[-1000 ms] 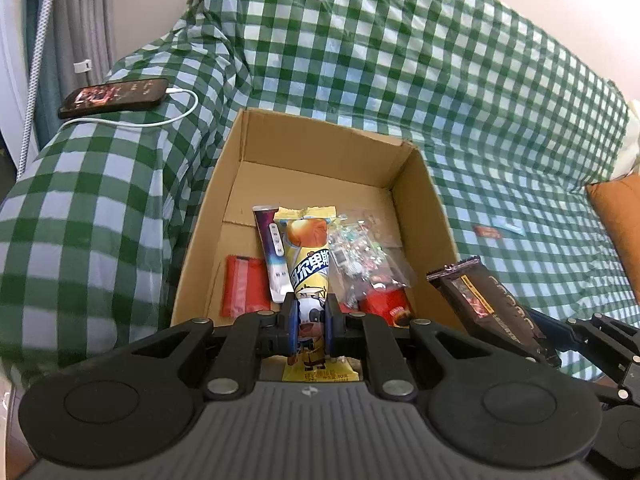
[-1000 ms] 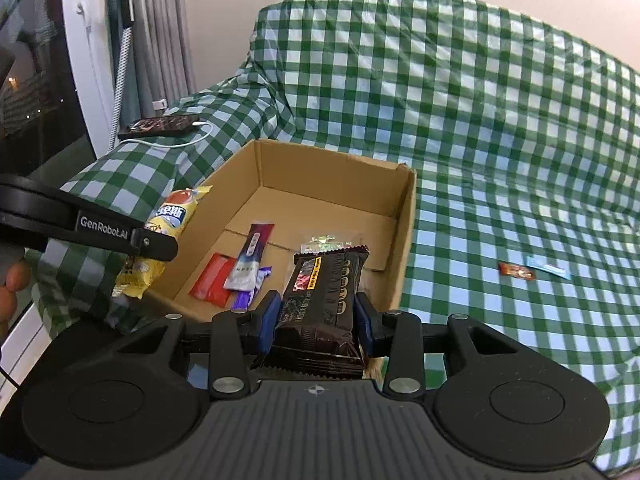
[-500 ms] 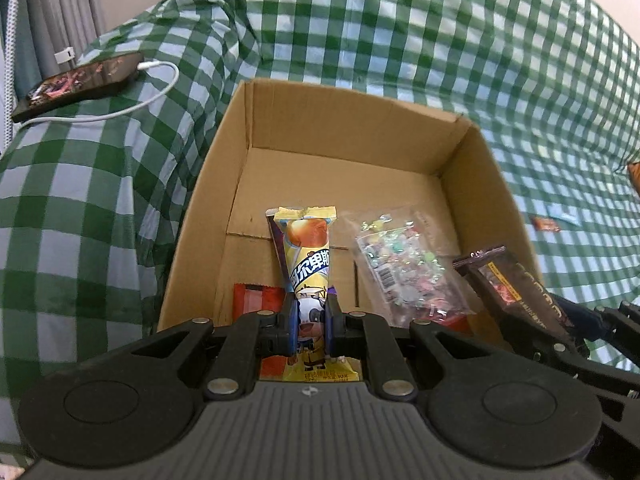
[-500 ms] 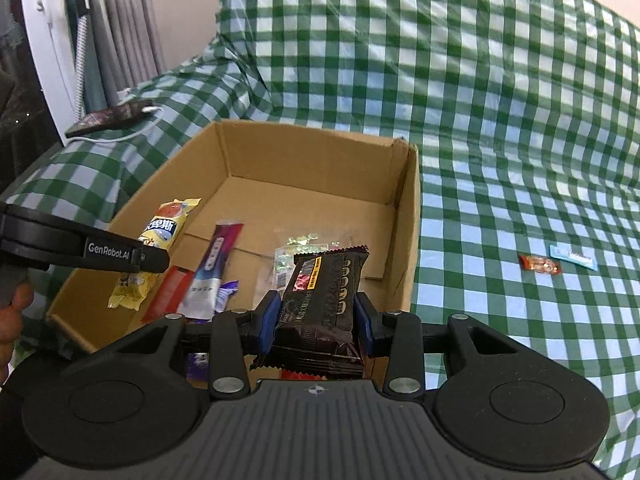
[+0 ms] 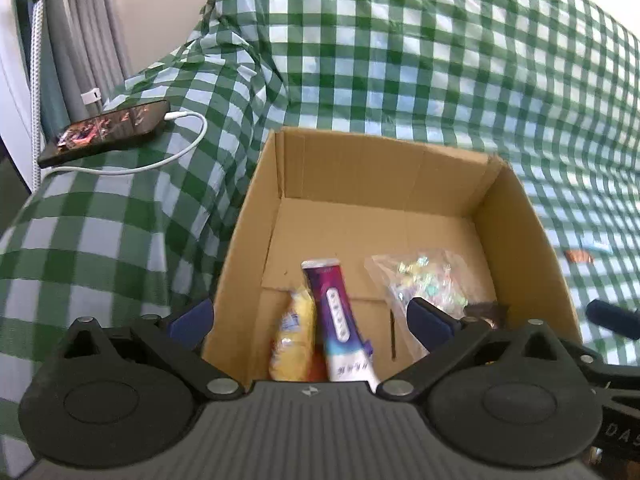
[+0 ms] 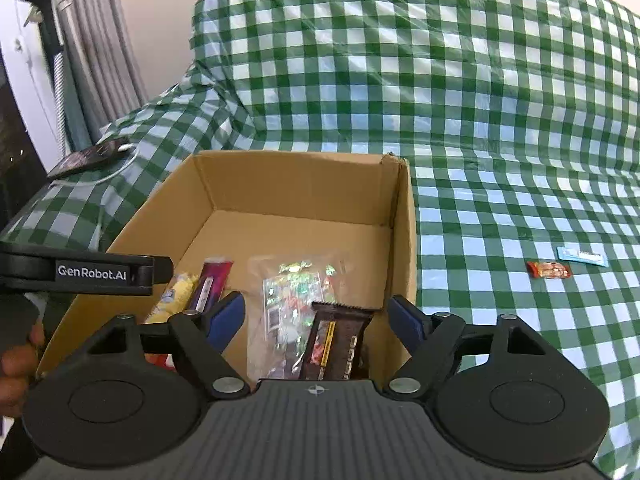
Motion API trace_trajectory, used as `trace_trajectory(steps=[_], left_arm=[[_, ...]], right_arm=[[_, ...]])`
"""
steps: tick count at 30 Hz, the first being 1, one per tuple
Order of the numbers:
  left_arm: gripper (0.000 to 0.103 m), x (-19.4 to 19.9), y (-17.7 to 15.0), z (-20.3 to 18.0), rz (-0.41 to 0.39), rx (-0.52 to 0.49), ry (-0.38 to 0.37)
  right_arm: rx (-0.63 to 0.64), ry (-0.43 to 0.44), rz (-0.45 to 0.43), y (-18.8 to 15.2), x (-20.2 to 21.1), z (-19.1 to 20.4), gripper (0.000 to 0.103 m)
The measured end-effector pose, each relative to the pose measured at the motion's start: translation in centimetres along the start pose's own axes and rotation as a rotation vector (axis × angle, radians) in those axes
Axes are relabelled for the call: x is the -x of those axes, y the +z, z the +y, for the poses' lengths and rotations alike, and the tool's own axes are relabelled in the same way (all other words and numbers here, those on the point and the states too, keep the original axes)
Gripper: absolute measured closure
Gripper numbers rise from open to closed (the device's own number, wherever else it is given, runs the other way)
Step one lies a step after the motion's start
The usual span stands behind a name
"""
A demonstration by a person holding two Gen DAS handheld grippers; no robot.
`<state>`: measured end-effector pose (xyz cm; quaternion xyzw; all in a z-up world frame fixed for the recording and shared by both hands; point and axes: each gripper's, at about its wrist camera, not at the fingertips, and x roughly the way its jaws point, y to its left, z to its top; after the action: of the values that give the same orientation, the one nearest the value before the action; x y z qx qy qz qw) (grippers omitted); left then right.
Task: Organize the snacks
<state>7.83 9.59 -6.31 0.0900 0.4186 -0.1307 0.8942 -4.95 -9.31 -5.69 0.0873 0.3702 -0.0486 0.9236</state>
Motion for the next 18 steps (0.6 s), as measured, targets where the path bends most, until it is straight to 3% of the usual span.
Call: trace_trajectory(steps=[4,7,9,18], left_arm=[[0.000,2.2,-2.3,0.2,0.063,0.014,-0.015],[0.000,4.8,-4.8,-0.1,0.091,0.024,0.037],[0.001,6.6,-6.1,-0.3,0.101,0.020,0.032],[0.000,13.7,-10.0,-0.6,0.014,0.018,0.031]], right_arm=[[0.010,0.013,0.042,-1.4,2.4,1.1,0.016],[0.012,0.010,0.060,-2.8,4.9,2.4,0.012],[0.023,0.005,0.069,-3.7,6.6,3.2,0.011],[0.067,-0.033,-0.038,-5.7,14.4,3.9,0.006]])
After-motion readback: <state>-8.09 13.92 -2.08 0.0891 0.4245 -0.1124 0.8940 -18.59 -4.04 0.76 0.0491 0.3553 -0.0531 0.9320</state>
